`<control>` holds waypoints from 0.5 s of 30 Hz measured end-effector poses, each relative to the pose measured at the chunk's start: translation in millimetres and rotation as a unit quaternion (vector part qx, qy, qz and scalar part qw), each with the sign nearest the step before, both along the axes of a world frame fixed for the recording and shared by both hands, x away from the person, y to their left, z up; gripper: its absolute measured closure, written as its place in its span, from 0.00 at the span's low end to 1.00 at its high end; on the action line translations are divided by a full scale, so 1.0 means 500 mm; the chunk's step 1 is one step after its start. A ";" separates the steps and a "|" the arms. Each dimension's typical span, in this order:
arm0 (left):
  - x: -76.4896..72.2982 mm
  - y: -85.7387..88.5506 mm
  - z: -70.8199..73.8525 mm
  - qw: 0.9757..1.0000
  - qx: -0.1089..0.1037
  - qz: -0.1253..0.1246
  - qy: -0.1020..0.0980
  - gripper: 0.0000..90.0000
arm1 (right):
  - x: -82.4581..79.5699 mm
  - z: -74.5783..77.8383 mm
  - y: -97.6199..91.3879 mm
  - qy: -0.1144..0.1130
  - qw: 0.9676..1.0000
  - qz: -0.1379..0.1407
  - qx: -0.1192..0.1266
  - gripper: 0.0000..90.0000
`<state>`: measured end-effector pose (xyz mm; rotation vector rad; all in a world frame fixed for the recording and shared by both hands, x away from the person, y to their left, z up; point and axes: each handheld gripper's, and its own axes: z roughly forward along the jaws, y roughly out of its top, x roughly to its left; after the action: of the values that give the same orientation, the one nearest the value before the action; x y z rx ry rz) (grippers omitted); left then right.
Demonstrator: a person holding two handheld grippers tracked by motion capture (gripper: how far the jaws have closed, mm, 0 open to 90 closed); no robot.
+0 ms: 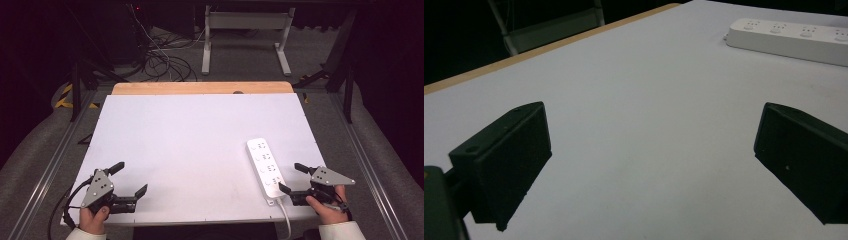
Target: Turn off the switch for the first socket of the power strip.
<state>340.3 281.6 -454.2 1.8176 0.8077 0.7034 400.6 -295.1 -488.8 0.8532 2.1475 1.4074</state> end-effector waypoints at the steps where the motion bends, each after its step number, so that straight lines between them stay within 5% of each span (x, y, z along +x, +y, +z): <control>1: 0.001 -0.001 0.000 1.000 0.001 0.001 0.001 0.02 | 0.001 0.001 0.001 -0.004 1.000 0.000 0.004 0.10; 15: 0.001 -0.001 0.001 1.000 0.001 0.004 -0.004 0.02 | -0.003 0.014 0.004 -0.024 1.000 0.005 0.016 0.10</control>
<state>340.9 281.1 -453.7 1.8134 0.8097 0.7153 399.0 -293.2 -481.7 0.8133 2.1013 1.4572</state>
